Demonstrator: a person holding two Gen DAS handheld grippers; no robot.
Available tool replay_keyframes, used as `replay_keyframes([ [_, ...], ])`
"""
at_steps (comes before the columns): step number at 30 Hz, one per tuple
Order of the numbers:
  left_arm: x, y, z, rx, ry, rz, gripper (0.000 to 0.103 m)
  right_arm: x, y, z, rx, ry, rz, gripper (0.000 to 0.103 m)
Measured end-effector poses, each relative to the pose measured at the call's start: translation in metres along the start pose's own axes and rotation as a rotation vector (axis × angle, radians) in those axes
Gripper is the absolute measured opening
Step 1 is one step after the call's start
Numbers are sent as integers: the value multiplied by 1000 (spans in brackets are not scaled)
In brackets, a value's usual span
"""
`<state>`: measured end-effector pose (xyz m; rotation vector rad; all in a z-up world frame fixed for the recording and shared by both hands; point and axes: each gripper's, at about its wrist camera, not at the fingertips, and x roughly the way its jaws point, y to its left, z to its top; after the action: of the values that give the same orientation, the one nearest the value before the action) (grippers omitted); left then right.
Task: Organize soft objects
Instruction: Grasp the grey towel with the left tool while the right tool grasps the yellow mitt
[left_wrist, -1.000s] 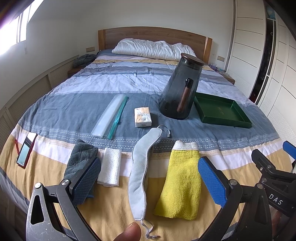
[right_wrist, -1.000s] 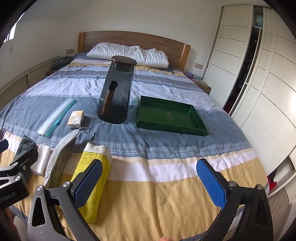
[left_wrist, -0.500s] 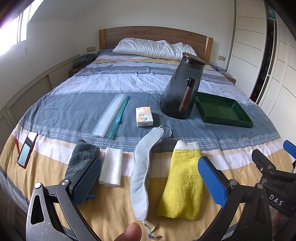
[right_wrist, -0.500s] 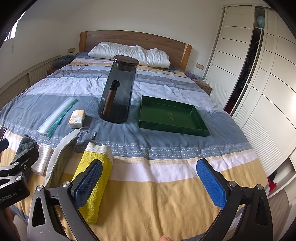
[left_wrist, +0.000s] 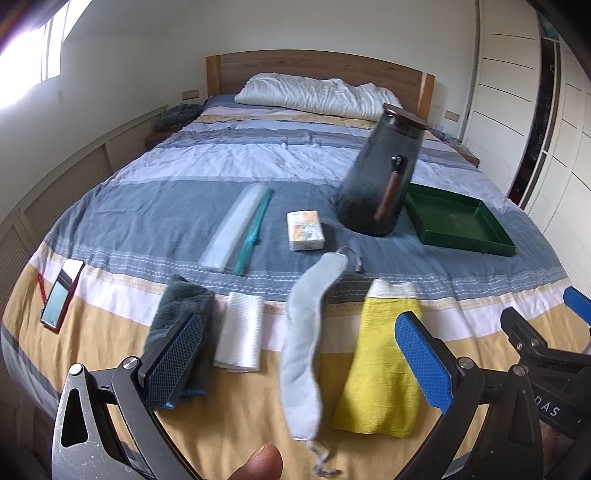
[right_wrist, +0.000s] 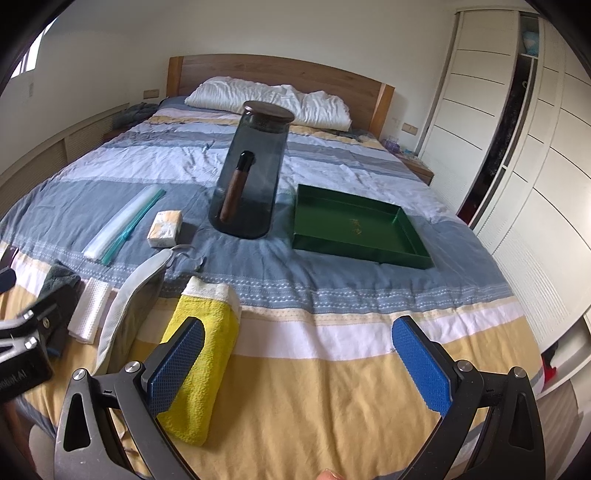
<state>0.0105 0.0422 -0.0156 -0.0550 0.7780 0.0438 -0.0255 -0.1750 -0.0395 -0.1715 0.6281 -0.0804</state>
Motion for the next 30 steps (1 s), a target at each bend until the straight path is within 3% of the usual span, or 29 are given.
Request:
replay_keyframes([
  [18,44,84,-30,-21,132,178,102,67,38,-2,-11,142,115,103],
  [30,68,111,-28,-41,173,195,102,107,59,-2,-20,192,129,103],
])
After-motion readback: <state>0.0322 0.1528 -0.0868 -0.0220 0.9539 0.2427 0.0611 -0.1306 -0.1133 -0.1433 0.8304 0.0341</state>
